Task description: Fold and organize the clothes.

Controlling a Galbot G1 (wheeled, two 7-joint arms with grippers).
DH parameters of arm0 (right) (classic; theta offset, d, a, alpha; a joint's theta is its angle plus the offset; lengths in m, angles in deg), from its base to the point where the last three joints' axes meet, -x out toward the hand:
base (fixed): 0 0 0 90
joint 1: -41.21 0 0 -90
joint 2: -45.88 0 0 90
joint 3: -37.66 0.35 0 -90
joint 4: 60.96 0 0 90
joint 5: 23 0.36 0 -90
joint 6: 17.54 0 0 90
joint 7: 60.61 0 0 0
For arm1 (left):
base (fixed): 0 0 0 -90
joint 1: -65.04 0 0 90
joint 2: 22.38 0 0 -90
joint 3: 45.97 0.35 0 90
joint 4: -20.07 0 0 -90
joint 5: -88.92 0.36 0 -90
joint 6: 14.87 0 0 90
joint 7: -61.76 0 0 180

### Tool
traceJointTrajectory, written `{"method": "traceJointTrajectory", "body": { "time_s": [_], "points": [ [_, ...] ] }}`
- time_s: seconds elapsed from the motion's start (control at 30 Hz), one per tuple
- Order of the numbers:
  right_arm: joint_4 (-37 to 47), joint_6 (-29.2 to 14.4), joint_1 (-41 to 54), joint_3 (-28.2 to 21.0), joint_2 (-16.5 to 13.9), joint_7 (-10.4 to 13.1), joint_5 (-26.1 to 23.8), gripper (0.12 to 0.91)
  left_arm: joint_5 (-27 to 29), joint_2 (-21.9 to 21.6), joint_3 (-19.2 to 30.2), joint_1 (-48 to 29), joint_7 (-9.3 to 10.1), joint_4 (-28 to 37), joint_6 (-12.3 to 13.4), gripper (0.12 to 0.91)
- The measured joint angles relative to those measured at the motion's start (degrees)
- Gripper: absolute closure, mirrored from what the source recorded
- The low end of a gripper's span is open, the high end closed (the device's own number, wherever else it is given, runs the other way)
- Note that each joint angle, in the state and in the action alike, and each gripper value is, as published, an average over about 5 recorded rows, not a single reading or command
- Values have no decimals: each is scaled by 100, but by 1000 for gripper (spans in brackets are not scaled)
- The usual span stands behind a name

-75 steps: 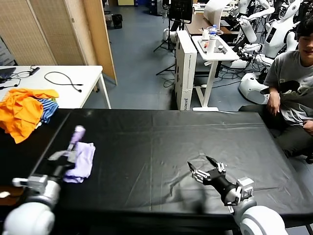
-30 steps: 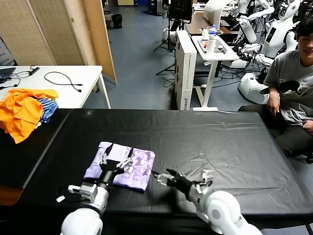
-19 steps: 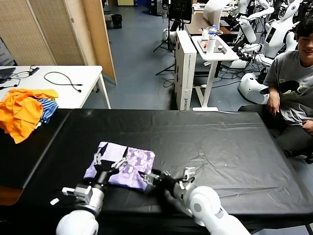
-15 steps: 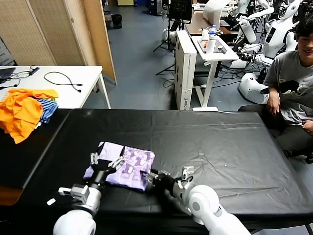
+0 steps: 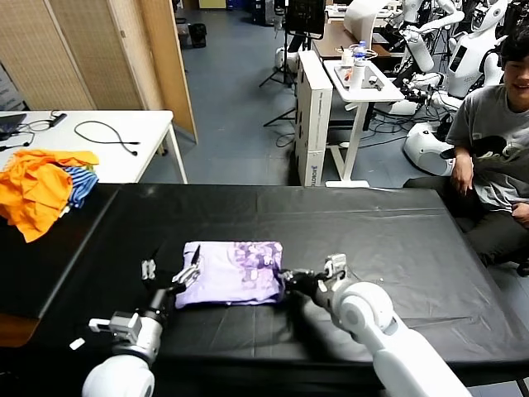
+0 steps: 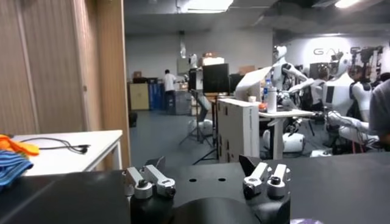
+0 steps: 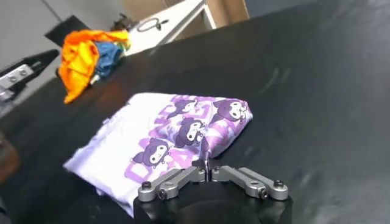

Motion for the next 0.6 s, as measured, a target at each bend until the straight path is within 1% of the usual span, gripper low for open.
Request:
{"method": "traceJointTrajectory", "body": {
  "time_s": [0.07,0.1,0.2,0.23,0.3,0.33,0.43,0.47,0.5,0.6],
  "points": [
    [-59,2,-9,68,-79,0,-14,820,-129,-16,8,-7,61,-18,-62,123],
    [-96,2,-28,104,-113,4,-34,776,-200,-31,17,-11,105,-29,-77,123],
    [-257,2,-147,246,-218,16,-120,600,-403,-91,46,-15,240,-64,-69,123],
    [-326,2,-207,303,-253,9,-160,525,-467,-113,51,-11,267,-79,-67,123],
    [-479,2,-359,431,-330,-32,-280,411,-610,-156,49,10,303,-118,-83,123],
    [-561,1,-452,496,-368,-65,-361,336,-673,-177,46,25,315,-135,-96,123],
    [-797,-43,-775,686,-469,-162,-686,185,-800,-238,27,82,329,-157,-76,123],
    [-872,-123,-895,746,-489,-180,-826,154,-824,-253,22,103,332,-160,-66,123],
    [-941,-246,-1013,807,-500,-182,-973,141,-856,-266,18,129,345,-169,-59,123],
    [-1165,-884,-1410,1019,-501,-149,-1436,121,-939,-298,28,223,433,-230,-121,123]
  ]
}}
